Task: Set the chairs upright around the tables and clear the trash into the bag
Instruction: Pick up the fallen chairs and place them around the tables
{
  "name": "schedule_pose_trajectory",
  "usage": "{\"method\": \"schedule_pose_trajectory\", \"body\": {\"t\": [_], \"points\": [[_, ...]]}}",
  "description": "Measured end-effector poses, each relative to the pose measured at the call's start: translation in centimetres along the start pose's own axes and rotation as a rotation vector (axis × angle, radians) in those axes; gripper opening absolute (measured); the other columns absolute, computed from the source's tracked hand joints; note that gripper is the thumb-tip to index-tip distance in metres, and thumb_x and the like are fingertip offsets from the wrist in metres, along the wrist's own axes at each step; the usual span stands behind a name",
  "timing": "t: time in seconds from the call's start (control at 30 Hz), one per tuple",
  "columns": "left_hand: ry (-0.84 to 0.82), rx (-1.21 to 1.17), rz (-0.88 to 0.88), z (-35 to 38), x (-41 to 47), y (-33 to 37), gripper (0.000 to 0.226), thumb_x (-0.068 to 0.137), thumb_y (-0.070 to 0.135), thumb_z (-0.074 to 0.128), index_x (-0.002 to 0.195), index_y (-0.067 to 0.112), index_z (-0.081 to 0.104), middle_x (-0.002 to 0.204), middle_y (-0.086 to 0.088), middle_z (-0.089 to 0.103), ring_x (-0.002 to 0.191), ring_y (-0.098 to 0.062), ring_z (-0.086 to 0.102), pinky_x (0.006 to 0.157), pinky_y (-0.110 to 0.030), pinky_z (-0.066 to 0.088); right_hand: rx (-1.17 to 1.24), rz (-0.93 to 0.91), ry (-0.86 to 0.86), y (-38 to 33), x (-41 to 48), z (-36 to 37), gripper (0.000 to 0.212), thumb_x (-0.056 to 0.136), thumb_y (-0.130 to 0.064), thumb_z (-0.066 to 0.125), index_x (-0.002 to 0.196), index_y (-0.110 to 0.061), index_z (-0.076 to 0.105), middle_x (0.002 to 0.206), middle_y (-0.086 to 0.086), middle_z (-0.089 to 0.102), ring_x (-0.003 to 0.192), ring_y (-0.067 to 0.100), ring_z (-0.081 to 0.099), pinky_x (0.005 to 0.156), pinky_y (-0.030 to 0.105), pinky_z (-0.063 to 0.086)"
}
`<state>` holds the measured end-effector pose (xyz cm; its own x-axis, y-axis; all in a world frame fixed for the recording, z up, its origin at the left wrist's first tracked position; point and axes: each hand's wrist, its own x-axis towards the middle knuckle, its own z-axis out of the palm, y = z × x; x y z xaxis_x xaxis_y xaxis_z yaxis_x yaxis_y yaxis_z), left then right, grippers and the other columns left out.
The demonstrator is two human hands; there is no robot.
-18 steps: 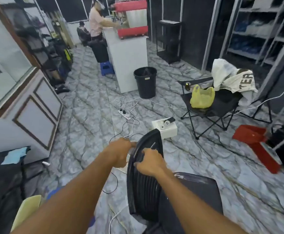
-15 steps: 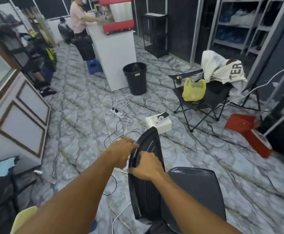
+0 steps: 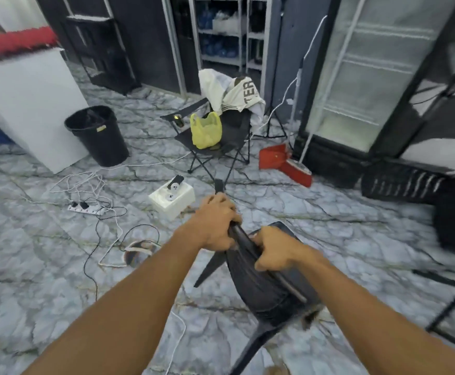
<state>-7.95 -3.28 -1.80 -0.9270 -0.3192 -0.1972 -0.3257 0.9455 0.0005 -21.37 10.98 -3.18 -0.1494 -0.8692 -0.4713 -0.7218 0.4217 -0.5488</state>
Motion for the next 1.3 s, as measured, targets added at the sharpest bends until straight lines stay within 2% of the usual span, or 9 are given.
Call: {"method": "schedule_pose_trajectory", "body": {"t": [0.1,0.23,0.37,0.5,0.63,0.87,1.07,1.2,1.3], "points": [[0.058,0.049,0.142,-3.0,4.1,4.7,0.049,0.077,0.060,0.069,0.115,0.029,0.064,0.110,0.001,0.055,0.112,-0.025,0.040,0.097,-0.044,0.036,0.043,0.115,0.164,4.7,-4.9,-3.5,0.007,0.067,-0.005,0.064,0.065,-0.010,0.059,0.055,0.003,0.044,0.052,0.018,0.044,0.050,0.027,0.032],[-0.009,-0.027,0.199,-4.0,6.8,9.3,0.037,0.075,0.057,0.077,0.084,0.025,0.062,0.073,0.008,0.049,0.084,-0.023,0.055,0.066,-0.035,0.040,0.190,0.231,0.407,8.1,-8.4,-2.2,0.014,0.066,-0.006,0.059,0.073,-0.017,0.065,0.063,-0.001,0.056,0.063,0.024,0.058,0.049,0.027,0.039],[-0.050,-0.045,0.196,-3.4,6.9,11.3,0.037,0.077,0.060,0.073,0.091,0.026,0.071,0.085,0.002,0.062,0.085,-0.023,0.059,0.066,-0.034,0.043,-0.025,0.224,0.445,8.9,-9.6,-0.8,0.038,0.071,-0.048,0.078,0.094,-0.021,0.068,0.081,0.000,0.062,0.078,0.022,0.061,0.059,0.031,0.043],[0.020,-0.033,0.225,-4.1,6.2,15.4,0.033,0.078,0.061,0.071,0.084,0.028,0.069,0.076,0.008,0.057,0.079,-0.019,0.054,0.065,-0.033,0.039,0.003,0.234,0.487,11.0,-13.4,-1.3,0.023,0.079,-0.040,0.078,0.087,-0.023,0.065,0.073,-0.006,0.054,0.072,0.018,0.053,0.062,0.029,0.036],[0.099,0.020,0.309,-5.1,5.7,23.3,0.045,0.078,0.061,0.070,0.061,0.029,0.043,0.071,0.007,0.052,0.073,-0.020,0.049,0.063,-0.034,0.037,0.067,0.295,0.533,15.1,-20.3,-1.1,0.022,0.075,-0.037,0.082,0.078,-0.022,0.065,0.070,-0.002,0.062,0.069,0.018,0.059,0.061,0.033,0.048],[0.154,0.020,0.463,-7.7,4.7,40.4,0.036,0.073,0.061,0.074,0.088,0.028,0.070,0.083,0.004,0.064,0.086,-0.022,0.060,0.069,-0.034,0.043,0.121,0.373,0.662,23.1,-36.3,-0.1,0.024,0.070,-0.032,0.086,0.076,-0.024,0.065,0.069,-0.005,0.061,0.066,0.015,0.058,0.062,0.031,0.046],[0.184,0.015,0.565,-5.4,1.8,56.2,0.036,0.080,0.058,0.070,0.088,0.023,0.071,0.076,0.002,0.062,0.083,-0.023,0.061,0.065,-0.032,0.036,0.023,0.428,0.698,31.1,-50.1,3.6,0.026,0.073,-0.036,0.084,0.090,-0.019,0.073,0.073,-0.001,0.066,0.066,0.015,0.058,0.064,0.034,0.050],[0.221,-0.002,0.595,-2.7,0.6,63.4,0.036,0.086,0.058,0.062,0.091,0.023,0.069,0.085,0.000,0.067,0.088,-0.025,0.062,0.067,-0.034,0.041,-0.083,0.445,0.695,35.2,-56.2,5.8,0.023,0.078,-0.040,0.079,0.083,-0.022,0.064,0.072,-0.001,0.058,0.072,0.018,0.048,0.066,0.035,0.045],[0.263,-0.031,0.609,-0.9,0.3,67.7,0.035,0.091,0.056,0.057,0.087,0.022,0.062,0.078,0.000,0.064,0.081,-0.026,0.063,0.062,-0.034,0.034,-0.156,0.459,0.687,38.1,-59.8,6.7,0.025,0.081,-0.038,0.076,0.082,-0.017,0.064,0.066,-0.004,0.053,0.070,0.020,0.044,0.066,0.038,0.045]]}}
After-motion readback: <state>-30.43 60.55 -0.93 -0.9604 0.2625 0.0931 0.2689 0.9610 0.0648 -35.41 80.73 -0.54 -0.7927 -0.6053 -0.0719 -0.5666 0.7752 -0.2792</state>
